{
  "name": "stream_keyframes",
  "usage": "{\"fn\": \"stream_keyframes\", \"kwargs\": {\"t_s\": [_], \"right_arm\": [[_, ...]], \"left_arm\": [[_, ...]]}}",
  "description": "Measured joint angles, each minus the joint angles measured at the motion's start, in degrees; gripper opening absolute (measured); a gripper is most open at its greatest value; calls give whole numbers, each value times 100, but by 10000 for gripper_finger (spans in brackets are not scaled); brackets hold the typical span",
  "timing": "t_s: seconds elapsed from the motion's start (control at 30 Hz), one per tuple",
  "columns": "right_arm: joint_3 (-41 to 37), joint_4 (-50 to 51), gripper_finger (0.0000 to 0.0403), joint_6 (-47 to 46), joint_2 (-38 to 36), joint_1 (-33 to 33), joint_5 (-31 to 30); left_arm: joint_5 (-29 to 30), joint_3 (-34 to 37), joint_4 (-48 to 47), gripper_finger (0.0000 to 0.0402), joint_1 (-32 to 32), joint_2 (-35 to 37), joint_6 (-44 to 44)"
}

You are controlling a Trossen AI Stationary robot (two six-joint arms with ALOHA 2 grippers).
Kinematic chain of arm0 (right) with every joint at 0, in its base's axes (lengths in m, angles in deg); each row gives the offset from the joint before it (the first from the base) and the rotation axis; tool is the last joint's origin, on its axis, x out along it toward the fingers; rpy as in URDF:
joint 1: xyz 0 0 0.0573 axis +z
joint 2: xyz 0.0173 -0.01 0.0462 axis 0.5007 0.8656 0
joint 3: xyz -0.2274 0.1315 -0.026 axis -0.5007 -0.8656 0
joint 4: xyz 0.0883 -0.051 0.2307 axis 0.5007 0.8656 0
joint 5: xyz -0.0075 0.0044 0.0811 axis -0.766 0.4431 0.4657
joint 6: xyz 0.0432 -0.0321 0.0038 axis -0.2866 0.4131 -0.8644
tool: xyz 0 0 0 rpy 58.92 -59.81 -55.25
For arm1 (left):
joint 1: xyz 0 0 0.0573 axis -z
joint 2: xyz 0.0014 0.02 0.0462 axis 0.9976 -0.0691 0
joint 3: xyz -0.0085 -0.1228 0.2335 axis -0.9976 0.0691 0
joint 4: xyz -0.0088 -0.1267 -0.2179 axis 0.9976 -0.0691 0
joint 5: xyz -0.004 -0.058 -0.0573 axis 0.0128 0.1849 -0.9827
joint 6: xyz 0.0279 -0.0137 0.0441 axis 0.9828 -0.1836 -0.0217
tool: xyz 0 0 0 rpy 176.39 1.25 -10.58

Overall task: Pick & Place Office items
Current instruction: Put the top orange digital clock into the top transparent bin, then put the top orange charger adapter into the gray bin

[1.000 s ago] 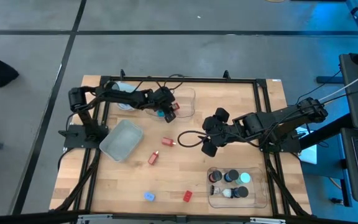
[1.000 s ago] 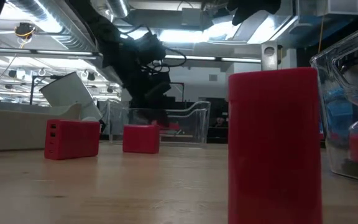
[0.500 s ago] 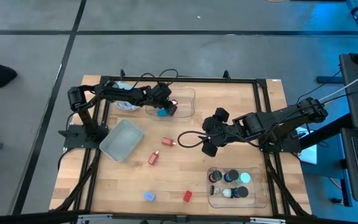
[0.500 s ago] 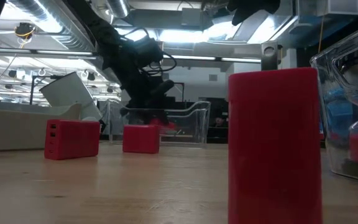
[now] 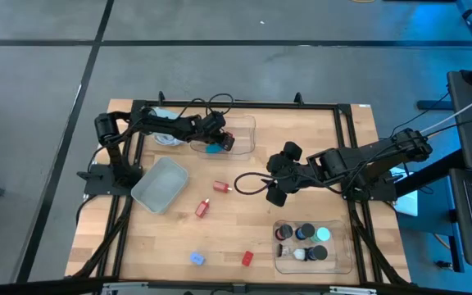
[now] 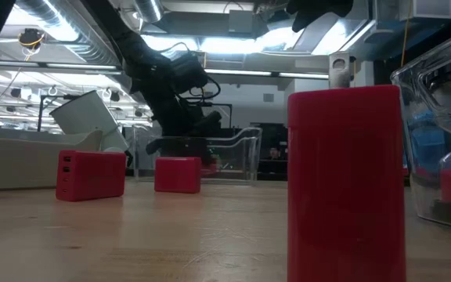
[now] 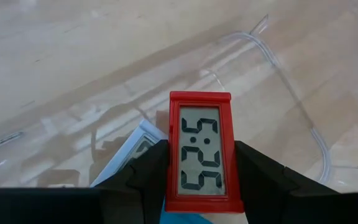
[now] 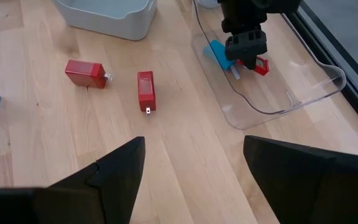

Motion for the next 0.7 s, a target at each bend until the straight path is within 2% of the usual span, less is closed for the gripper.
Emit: {"fn": "stream_keyframes", "kwargs": {"t_s": [0.13,0.37,0.53,0.7], "right_arm": [[0,0,276,-2,0,0,3],[0,9,276,-2,0,0,21],[0,43,276,-16,2,0,45],[2,37,276,-37,2,2,172]], "left_arm": [[-82,0,4,167,0,0,181],[-768,-24,3,210,-17,111,665],[-1116,-203,-280,235,-52,482,1245],[-1345,-303,-742,240,-17,1093,2039]]}}
